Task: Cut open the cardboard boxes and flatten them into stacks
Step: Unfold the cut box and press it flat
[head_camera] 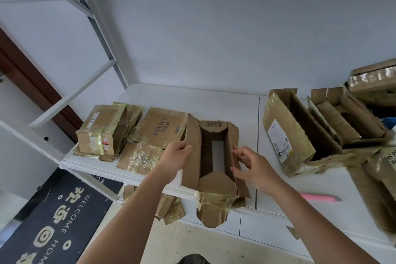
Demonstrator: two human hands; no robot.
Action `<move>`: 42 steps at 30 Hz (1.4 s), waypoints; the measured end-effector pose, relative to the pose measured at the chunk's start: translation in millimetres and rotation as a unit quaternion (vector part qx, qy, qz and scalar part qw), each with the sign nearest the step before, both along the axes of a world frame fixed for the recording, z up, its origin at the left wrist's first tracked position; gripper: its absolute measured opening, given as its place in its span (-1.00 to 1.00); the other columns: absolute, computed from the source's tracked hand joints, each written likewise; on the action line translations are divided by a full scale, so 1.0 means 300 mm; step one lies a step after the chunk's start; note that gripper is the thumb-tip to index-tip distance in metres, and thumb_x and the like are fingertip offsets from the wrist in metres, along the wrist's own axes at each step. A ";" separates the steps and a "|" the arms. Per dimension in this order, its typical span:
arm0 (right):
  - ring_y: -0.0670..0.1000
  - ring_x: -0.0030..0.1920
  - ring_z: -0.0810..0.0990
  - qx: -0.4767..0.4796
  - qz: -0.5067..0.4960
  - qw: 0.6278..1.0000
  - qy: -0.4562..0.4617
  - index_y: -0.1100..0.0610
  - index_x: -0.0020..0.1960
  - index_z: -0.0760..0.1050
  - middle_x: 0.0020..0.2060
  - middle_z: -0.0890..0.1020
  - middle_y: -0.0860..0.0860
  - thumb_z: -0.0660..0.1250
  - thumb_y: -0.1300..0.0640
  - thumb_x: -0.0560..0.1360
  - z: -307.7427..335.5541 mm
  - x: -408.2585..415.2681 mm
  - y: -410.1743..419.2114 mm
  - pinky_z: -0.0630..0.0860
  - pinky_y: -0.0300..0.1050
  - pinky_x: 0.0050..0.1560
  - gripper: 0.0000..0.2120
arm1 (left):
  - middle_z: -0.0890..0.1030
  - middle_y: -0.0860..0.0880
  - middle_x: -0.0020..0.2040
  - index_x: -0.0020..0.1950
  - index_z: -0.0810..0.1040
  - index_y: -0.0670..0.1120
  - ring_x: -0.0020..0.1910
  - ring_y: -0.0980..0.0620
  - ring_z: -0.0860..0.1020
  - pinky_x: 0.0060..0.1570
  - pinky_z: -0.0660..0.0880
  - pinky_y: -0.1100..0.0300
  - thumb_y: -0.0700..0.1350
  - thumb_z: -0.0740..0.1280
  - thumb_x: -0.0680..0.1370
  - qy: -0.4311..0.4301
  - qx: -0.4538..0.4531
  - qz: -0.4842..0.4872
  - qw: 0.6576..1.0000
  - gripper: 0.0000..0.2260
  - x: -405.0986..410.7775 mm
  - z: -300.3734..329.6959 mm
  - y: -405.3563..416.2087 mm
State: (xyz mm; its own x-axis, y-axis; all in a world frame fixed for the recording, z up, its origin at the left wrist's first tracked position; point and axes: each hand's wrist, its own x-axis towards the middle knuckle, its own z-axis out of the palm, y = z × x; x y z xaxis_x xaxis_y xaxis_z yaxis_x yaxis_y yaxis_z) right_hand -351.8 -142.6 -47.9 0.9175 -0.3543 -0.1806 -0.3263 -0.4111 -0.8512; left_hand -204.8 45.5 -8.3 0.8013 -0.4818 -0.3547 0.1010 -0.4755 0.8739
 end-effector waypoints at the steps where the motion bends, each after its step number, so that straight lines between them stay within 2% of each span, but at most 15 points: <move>1: -0.02 0.45 0.37 -0.013 0.000 1.000 0.001 -0.01 0.30 0.42 0.45 0.40 -0.08 0.46 0.09 0.49 0.002 -0.002 -0.001 0.34 -0.16 0.34 -0.57 | 0.43 -0.14 -0.29 -0.14 0.47 -0.12 -0.33 -0.06 0.39 -0.26 0.37 0.09 -0.21 0.22 0.60 -0.001 0.003 -0.007 1.000 -0.87 -0.001 0.011 -0.002; 6: 0.01 0.26 0.53 -0.209 -0.047 0.976 -0.025 0.04 0.39 0.35 0.28 0.53 -0.02 0.46 0.00 0.47 0.065 0.020 -0.014 0.48 -0.16 0.21 -0.45 | 0.44 -0.08 -0.35 -0.21 0.47 -0.24 -0.44 0.06 0.40 -0.43 0.36 0.29 -0.27 0.18 0.60 -0.105 0.034 -0.088 0.990 -0.80 -0.015 0.126 -0.055; 11: 0.19 0.37 0.43 -0.330 -0.161 0.923 -0.110 0.06 0.52 0.10 0.45 0.29 0.16 0.53 -0.01 0.41 0.177 0.089 -0.058 0.51 0.08 0.21 -0.15 | 0.31 0.09 -0.47 -0.37 0.24 0.00 -0.49 0.10 0.27 -0.46 0.19 0.27 -0.24 0.17 0.59 -0.337 0.102 -0.151 0.924 -0.66 -0.026 0.241 -0.120; 14: 0.23 0.36 0.45 -0.355 -0.204 0.905 -0.121 0.05 0.54 0.06 0.47 0.29 0.19 0.52 -0.06 0.41 0.230 0.092 -0.079 0.53 0.11 0.18 -0.11 | 0.41 0.05 -0.39 -0.19 0.41 -0.01 -0.43 0.04 0.38 -0.44 0.26 0.20 -0.19 0.11 0.63 -0.419 0.161 -0.168 0.877 -0.77 -0.041 0.265 -0.139; 17: 0.12 0.05 0.60 -0.348 -0.196 0.909 -0.120 0.11 0.52 0.18 0.23 0.51 0.17 0.48 0.02 0.45 0.243 0.067 -0.064 0.49 -0.21 -0.17 -0.24 | 0.51 0.02 -0.27 0.10 0.54 0.01 -0.32 -0.02 0.49 -0.40 0.36 0.16 -0.15 0.10 0.66 -0.435 0.171 -0.180 0.865 -0.77 -0.064 0.256 -0.147; 20: -0.15 -0.37 0.36 -0.328 -0.168 0.918 -0.147 0.20 0.46 0.34 -0.18 0.55 0.06 0.36 0.18 0.53 0.217 0.048 -0.061 0.16 -0.42 -0.42 -0.48 | 0.64 0.00 0.03 0.32 0.51 0.07 -0.03 -0.07 0.60 -0.15 0.53 0.08 -0.12 0.18 0.65 -0.417 0.150 -0.096 0.891 -0.72 -0.059 0.227 -0.139; 23: -0.17 -0.50 0.33 -0.263 -0.170 0.941 -0.125 0.28 0.35 0.45 -0.47 0.42 -0.04 0.20 0.30 0.60 0.187 0.031 -0.085 0.37 -0.36 -0.44 -0.67 | 0.36 -0.06 0.48 0.56 0.20 -0.02 0.42 -0.08 0.38 0.30 0.41 0.01 0.04 0.36 0.57 -0.375 0.171 0.022 0.911 -0.39 -0.047 0.172 -0.103; 25: -0.15 -0.52 0.35 -0.248 -0.172 0.948 -0.102 0.30 0.23 0.49 -0.50 0.36 -0.06 0.18 0.33 0.61 0.178 0.019 -0.085 0.38 -0.41 -0.41 -0.77 | 0.15 -0.12 0.56 0.60 -0.02 -0.09 0.49 -0.10 0.27 0.34 0.35 0.04 0.13 0.45 0.47 -0.314 0.166 0.075 0.932 -0.11 -0.058 0.128 -0.081; 28: -0.18 -0.50 0.34 -0.235 -0.182 0.950 -0.090 0.28 0.09 0.50 -0.48 0.33 -0.08 0.19 0.33 0.61 0.176 0.012 -0.073 0.38 -0.42 -0.42 -0.87 | 0.07 -0.15 0.54 0.60 -0.11 -0.10 0.43 -0.16 0.32 0.24 0.40 0.05 0.13 0.54 0.38 -0.235 0.138 0.139 0.952 0.05 -0.076 0.069 -0.070; 31: -0.21 -0.46 0.35 -0.227 -0.179 0.954 -0.074 0.36 0.26 0.47 -0.43 0.32 -0.13 0.19 0.29 0.62 0.166 0.016 -0.073 0.39 -0.47 -0.40 -0.74 | 0.15 -0.12 0.54 0.60 -0.06 -0.08 0.44 -0.15 0.31 0.25 0.38 -0.01 0.08 0.55 0.39 -0.170 0.105 0.146 0.969 0.02 -0.080 0.036 -0.077; 34: -0.20 -0.44 0.39 -0.214 -0.163 0.960 -0.075 0.32 0.37 0.42 -0.41 0.36 -0.12 0.18 0.29 0.62 0.169 0.016 -0.064 0.39 -0.47 -0.40 -0.67 | 0.33 -0.12 0.48 0.58 0.05 -0.04 0.39 -0.16 0.38 0.26 0.42 -0.07 0.04 0.52 0.43 -0.177 0.104 0.139 0.969 -0.12 -0.062 0.005 -0.071; 36: -0.17 -0.44 0.40 -0.213 -0.151 0.961 -0.095 0.21 0.48 0.32 -0.41 0.37 -0.10 0.17 0.31 0.62 0.173 0.016 -0.061 0.40 -0.46 -0.39 -0.57 | 0.45 -0.10 0.37 0.56 0.11 0.02 0.19 -0.10 0.52 0.14 0.51 -0.05 -0.02 0.43 0.50 -0.167 0.061 0.137 0.974 -0.27 -0.051 0.002 -0.058; 38: -0.14 -0.48 0.41 -0.215 -0.141 0.955 -0.148 0.13 0.51 0.28 -0.44 0.36 -0.08 0.17 0.37 0.61 0.174 0.006 -0.074 0.37 -0.46 -0.39 -0.51 | 0.52 0.02 0.24 0.55 0.19 0.11 -0.18 0.07 0.54 -0.15 0.54 0.11 -0.11 0.26 0.60 -0.128 -0.042 0.151 0.979 -0.46 -0.041 0.015 -0.033; 40: -0.29 -0.35 0.48 -0.213 -0.123 0.945 -0.214 0.13 0.47 0.36 -0.35 0.52 -0.01 0.17 0.45 0.58 0.167 -0.008 -0.106 0.34 -0.55 -0.32 -0.50 | 0.55 0.06 0.15 0.49 0.33 0.15 -0.21 0.09 0.53 -0.13 0.54 0.09 -0.21 0.10 0.65 -0.005 -0.184 0.211 0.960 -0.55 -0.005 0.027 0.013; 42: -0.40 -0.04 0.49 -0.190 -0.072 0.954 -0.219 0.09 0.37 0.46 0.04 0.61 -0.01 0.15 0.55 0.52 0.147 -0.010 -0.140 0.34 -0.62 -0.09 -0.45 | 0.60 -0.13 0.15 0.42 0.45 0.02 -0.03 -0.11 0.62 0.02 0.57 -0.04 -0.30 0.04 0.61 0.159 -0.309 0.247 0.905 -0.54 0.033 0.025 0.079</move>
State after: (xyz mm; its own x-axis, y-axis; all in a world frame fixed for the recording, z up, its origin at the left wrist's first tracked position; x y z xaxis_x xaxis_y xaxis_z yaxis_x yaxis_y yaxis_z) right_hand -354.8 -184.6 -3.8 0.8130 -0.4453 0.3751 -0.0501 -0.6954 -0.7169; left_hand -195.0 69.2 -0.8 0.8779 -0.2777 -0.3901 0.4604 0.2652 0.8472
